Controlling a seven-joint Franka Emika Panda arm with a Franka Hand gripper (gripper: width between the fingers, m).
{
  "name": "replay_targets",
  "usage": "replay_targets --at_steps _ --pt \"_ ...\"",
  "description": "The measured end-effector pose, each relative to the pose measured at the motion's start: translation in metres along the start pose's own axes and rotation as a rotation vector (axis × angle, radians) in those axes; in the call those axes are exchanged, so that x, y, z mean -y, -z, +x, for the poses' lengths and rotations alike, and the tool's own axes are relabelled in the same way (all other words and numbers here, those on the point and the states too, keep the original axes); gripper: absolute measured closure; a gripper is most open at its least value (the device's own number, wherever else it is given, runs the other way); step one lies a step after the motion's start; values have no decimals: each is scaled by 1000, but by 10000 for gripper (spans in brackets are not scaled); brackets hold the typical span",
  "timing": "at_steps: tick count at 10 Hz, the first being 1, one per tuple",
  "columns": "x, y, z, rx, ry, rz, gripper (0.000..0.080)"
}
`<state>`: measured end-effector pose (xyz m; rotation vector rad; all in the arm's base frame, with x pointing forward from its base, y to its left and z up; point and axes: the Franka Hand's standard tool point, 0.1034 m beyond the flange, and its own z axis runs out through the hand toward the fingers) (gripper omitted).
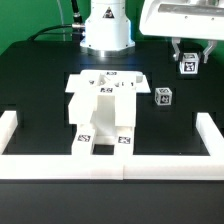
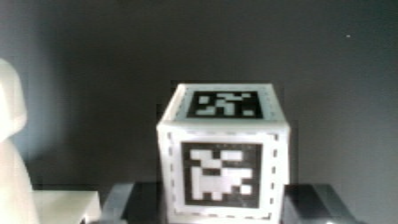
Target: Assemble chair
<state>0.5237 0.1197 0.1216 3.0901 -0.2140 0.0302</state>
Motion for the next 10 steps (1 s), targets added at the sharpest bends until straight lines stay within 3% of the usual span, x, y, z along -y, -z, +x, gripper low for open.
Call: replay_targets --at_steps 3,4,9,10 --pt "-36 37 35 53 78 -6 514" --pt "-41 42 43 56 64 -8 514" --pt "-42 38 42 52 97 -7 512" --pt "-62 43 53 45 166 -4 512"
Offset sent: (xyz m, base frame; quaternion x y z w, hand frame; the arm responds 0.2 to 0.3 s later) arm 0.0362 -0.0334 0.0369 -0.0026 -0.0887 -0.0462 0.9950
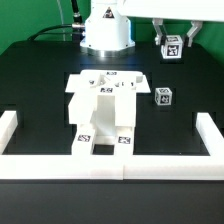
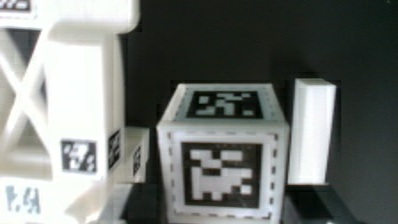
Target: Assemble chair
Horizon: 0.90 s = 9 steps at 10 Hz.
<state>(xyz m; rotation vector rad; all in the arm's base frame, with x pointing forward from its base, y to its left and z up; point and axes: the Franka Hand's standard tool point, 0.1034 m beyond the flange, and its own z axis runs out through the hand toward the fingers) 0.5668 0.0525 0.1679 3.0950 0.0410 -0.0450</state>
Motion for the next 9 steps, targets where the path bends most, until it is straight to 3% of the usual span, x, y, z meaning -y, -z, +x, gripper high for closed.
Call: replay_targets --at_steps 1,3,7,9 --pt "-20 11 10 -4 20 3 512" --pt "-44 21 31 -1 40 -10 512" --pt "-42 15 29 6 46 -14 512" --pt "-59 3 52 4 60 -54 512"
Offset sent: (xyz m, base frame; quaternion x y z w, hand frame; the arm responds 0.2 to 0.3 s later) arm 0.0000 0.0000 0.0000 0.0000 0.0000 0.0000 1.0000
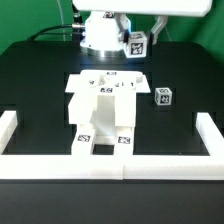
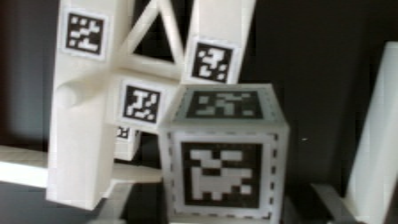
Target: Assemble chair
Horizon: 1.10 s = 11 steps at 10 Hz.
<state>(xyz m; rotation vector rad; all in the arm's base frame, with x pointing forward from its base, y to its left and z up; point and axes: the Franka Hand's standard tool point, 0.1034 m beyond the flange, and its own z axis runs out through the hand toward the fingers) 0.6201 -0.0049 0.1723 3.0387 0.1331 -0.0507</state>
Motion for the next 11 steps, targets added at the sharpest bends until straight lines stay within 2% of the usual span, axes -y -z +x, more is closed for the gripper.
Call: replay_targets --at_steps 1,2,7,10,11 --pt "-4 0 16 -12 33 -18 512" --pt "-7 -1 22 -18 50 -28 512" --pt "-8 -3 21 -16 46 -27 512" --pt "-4 -22 12 -60 21 -33 512" --pt "-4 -25 11 -63 21 -34 512"
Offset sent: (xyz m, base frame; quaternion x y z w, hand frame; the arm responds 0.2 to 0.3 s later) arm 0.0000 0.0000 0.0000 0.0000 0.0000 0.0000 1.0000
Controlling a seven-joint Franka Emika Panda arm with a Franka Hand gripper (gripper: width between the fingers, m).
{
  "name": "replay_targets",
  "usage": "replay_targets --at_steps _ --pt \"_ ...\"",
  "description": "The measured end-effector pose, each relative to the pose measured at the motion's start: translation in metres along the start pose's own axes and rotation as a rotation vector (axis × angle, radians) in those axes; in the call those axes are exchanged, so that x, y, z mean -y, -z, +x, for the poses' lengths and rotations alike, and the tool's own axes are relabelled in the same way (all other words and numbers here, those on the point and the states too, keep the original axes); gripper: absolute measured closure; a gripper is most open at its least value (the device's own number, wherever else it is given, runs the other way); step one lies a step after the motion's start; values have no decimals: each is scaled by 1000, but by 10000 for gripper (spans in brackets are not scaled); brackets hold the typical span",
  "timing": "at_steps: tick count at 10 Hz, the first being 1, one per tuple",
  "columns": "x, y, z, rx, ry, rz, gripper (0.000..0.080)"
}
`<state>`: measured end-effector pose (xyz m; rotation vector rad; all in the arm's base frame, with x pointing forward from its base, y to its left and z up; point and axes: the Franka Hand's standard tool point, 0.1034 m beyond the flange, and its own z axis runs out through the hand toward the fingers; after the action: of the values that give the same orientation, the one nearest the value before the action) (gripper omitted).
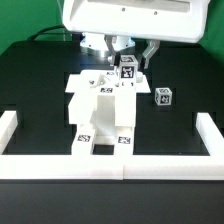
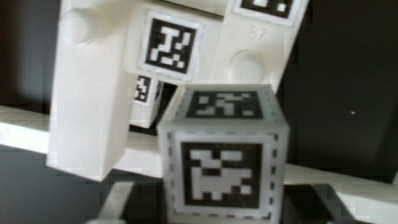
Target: Assemble chair
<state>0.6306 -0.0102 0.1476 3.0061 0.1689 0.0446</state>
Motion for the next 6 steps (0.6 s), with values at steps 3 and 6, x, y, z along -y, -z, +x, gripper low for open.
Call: replay_targets --at_steps 3,6 --pt "-1 0 0 1 -1 -1 512" --pt "-5 0 -5 -6 -33 8 512"
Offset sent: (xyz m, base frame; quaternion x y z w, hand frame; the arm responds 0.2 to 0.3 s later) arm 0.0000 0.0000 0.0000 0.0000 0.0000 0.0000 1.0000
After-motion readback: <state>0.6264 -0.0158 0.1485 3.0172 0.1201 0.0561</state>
